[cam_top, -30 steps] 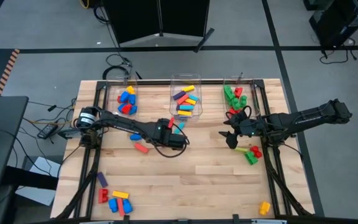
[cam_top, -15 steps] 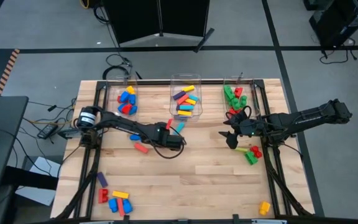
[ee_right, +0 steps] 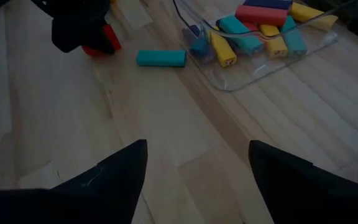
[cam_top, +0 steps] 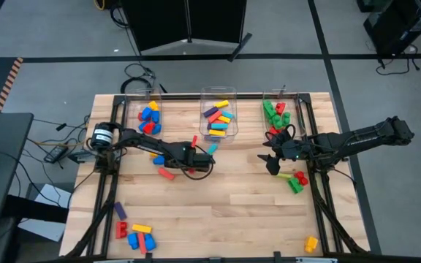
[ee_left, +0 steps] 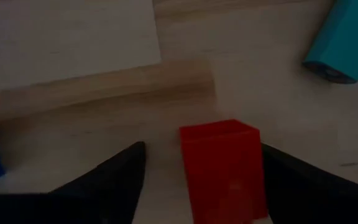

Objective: Sort blocks by size
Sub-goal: Put the red 1 stud game piece into the left transparent bin

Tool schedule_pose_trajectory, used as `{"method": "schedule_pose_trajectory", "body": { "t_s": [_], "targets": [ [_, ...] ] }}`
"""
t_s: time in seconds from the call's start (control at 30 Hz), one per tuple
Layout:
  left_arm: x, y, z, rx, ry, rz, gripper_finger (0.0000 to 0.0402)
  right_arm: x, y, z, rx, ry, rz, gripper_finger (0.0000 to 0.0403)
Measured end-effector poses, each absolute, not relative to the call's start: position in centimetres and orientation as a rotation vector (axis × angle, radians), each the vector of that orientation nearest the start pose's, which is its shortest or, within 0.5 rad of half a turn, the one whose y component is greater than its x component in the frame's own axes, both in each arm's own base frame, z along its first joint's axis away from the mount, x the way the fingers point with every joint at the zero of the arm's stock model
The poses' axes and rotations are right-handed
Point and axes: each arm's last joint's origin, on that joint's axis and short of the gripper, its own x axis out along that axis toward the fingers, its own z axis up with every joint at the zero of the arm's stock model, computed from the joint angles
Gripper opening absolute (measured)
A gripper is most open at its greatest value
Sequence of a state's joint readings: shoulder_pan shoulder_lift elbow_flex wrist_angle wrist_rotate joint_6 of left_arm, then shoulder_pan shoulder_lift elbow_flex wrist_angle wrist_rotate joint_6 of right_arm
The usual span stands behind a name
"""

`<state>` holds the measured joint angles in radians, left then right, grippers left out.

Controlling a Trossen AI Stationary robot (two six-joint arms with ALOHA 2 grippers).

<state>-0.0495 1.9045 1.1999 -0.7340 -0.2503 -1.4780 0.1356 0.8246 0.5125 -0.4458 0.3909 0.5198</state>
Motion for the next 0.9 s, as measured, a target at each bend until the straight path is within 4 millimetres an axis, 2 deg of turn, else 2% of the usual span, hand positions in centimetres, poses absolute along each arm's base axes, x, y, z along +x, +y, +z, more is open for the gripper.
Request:
{"method": "schedule_pose_trajectory", "body": {
  "t_s": [0.5,0.73,0.8,0.9],
  "targets": [
    [34.3,-0.9,14.3,-0.924,1.043,1.078,0.0135,16.1,1.1,21.4,0.298,0.65,-0.42,0.0289],
    [34.9,-0.7,15.1,-0.898,1.09,1.007,0.0135,16.1,1.1,21.4,0.298,0.65,-0.421,0.029],
    [35.3,-0.2,16.1,-0.893,1.082,0.945,0.0135,16.1,1.1,21.4,0.298,0.649,-0.421,0.0288],
    [35.5,1.6,18.9,-0.877,1.042,0.865,0.0135,16.1,1.1,21.4,0.298,0.649,-0.421,0.0288]
  ]
}}
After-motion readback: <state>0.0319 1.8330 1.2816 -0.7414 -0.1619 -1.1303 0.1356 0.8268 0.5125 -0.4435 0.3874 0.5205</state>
